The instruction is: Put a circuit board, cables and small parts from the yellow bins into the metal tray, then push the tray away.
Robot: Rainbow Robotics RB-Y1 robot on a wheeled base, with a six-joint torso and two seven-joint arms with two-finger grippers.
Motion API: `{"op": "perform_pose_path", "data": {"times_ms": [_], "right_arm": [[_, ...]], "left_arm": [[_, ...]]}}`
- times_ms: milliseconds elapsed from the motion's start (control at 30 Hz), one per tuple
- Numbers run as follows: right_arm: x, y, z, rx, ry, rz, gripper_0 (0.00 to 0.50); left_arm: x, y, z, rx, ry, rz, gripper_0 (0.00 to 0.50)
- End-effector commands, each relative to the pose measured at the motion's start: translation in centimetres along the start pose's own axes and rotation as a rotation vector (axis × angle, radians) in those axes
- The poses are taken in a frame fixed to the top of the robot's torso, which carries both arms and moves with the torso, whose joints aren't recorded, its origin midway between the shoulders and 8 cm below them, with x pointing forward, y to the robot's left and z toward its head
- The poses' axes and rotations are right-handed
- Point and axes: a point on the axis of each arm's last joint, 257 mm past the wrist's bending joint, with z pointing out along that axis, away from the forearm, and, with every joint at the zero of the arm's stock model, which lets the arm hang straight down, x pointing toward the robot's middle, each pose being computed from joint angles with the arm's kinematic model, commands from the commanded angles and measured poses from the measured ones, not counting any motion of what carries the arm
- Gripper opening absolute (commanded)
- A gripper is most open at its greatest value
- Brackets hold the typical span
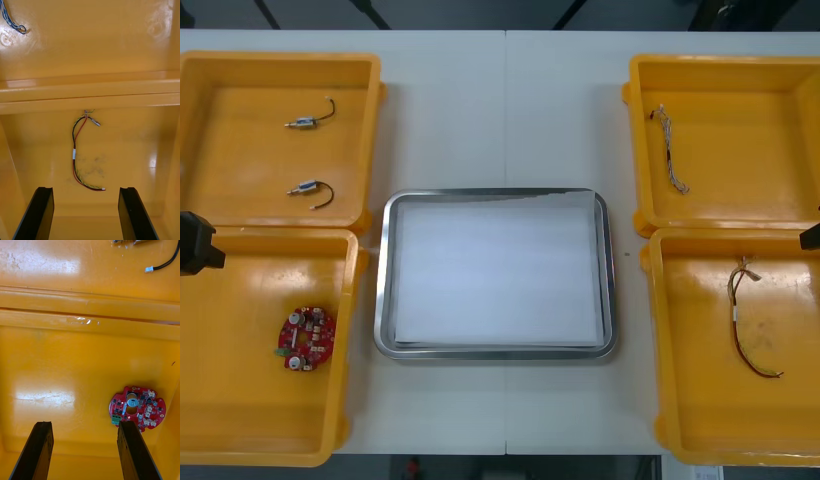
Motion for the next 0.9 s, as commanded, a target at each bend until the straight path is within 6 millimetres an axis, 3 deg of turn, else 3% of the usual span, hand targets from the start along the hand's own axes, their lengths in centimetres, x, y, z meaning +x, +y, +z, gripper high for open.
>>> {"op": "perform_pose_path", "data": {"times_ms": [33,900], "right_arm": [[-0.45,0.05,-0.58,0.002,-0.032,-0.046,0.500],[-0.45,0.05,-0.58,0.002,-0.032,-0.046,0.500]], "left_arm": [[-1.02,0.84,-1.11,-0.036,-0.030,0.086,0.500],[-1.02,0.84,-1.11,-0.036,-0.030,0.086,0.500]]}}
